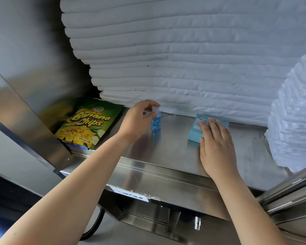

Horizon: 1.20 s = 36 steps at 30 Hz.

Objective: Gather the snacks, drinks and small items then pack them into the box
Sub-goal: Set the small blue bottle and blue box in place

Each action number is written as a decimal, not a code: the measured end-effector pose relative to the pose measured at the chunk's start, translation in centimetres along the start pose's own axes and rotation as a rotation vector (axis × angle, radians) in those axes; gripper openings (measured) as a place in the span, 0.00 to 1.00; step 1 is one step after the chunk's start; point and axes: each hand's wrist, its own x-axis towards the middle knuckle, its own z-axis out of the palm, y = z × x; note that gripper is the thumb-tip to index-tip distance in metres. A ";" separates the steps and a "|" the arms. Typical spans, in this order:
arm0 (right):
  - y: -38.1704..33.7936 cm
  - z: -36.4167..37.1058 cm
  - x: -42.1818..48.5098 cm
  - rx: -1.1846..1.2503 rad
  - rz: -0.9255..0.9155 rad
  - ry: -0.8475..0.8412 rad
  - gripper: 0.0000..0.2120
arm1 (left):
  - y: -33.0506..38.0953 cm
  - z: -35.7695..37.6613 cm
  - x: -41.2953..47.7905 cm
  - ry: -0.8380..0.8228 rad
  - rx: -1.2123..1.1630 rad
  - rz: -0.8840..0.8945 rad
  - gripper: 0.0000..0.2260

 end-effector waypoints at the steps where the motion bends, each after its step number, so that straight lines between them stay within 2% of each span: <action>1: 0.0 0.0 0.0 -0.002 0.000 0.002 0.23 | -0.1 -0.1 0.0 0.007 0.007 -0.006 0.14; 4: -0.1 0.0 0.0 -0.003 -0.002 0.003 0.23 | -0.3 0.0 -0.1 0.012 0.067 0.012 0.13; 6: -0.1 0.0 0.0 0.001 -0.004 0.007 0.23 | -0.5 0.4 -0.5 0.010 0.157 0.085 0.13; 10: 0.0 0.1 0.0 0.010 -0.007 0.022 0.23 | -1.2 1.2 -1.9 0.023 0.412 0.219 0.25; 13: 0.0 0.1 0.0 0.003 -0.008 0.020 0.23 | -1.3 1.6 -2.5 0.032 0.553 0.248 0.30; 21: -0.1 0.0 -0.1 0.033 -0.006 0.045 0.23 | -1.4 2.2 -2.4 0.012 0.463 0.184 0.30; 26: -0.1 0.1 0.0 0.022 -0.009 0.047 0.23 | -2.7 0.4 -1.5 0.068 0.430 0.123 0.29; 36: -0.3 0.1 0.0 0.025 -0.007 0.074 0.22 | -5.5 -4.4 2.0 0.123 0.542 -0.042 0.28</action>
